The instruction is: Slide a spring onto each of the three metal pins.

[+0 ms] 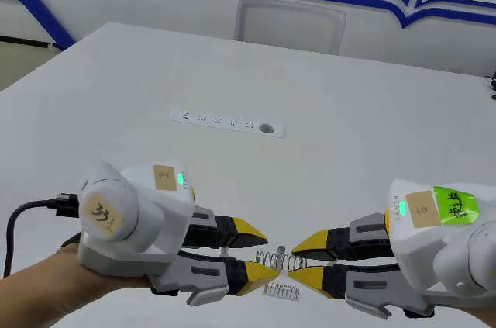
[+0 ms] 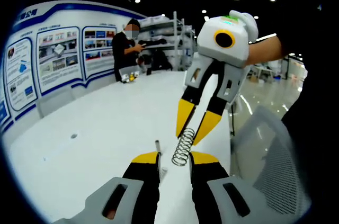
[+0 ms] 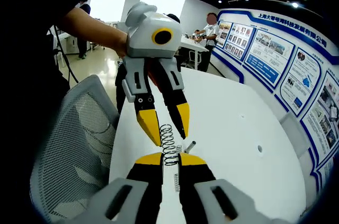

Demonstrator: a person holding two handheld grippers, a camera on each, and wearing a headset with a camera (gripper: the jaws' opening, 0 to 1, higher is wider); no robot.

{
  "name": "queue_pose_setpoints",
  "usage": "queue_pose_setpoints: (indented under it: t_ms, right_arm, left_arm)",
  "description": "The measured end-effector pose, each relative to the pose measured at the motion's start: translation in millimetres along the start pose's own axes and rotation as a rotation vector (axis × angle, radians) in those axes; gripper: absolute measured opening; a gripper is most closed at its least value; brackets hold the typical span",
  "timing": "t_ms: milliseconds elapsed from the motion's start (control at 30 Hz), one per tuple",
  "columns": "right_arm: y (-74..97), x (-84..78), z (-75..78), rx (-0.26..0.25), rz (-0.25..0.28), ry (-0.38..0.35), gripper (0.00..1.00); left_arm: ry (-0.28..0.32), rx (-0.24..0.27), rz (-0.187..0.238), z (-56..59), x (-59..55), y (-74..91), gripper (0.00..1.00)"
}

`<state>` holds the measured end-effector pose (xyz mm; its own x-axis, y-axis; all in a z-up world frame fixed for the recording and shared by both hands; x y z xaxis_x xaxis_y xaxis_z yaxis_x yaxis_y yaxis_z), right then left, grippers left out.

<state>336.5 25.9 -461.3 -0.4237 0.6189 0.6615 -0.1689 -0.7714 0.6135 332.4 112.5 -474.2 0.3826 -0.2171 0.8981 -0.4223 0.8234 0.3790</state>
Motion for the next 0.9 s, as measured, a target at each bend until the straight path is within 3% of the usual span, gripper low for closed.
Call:
queue_pose_setpoints:
  t_ms: [167, 333, 467, 567, 900]
  right_arm:
    - [0.8, 0.1, 0.3, -0.002, -0.002, -0.003, 0.11]
    - [1.7, 0.7, -1.5, 0.004, -0.009, 0.001, 0.11]
    - [4.5, 3.8, -3.2, 0.012, 0.001, 0.007, 0.11]
    - [6.5, 5.1, -0.9, -0.006, 0.011, 0.020, 0.12]
    - [6.8, 1.7, -1.0, 0.023, 0.013, 0.007, 0.15]
  left_arm:
    - [-0.014, -0.027, -0.006, 5.6, -0.1, -0.7, 0.14]
    - [-0.026, -0.034, -0.022, 7.7, -1.3, -0.8, 0.12]
    - [-0.059, -0.060, -0.019, 11.6, -0.7, 2.7, 0.11]
    - [-0.112, -0.053, -0.005, 12.5, 1.2, 3.4, 0.10]
    - [-0.109, -0.088, -0.020, 14.9, 2.9, 7.6, 0.10]
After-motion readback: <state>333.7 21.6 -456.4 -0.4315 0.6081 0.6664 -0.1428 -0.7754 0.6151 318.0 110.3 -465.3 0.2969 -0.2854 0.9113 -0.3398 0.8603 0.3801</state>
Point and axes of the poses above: the centre of the closed fingertips' face, and the gripper's own axes: y roughly backward along the fingers, z roughly to its right, x roughly out of its top, the point moved 5 cm from there along y, roughly backward along the fingers, and after that the axes turned 14 degrees about y, right-handed, at the moved point
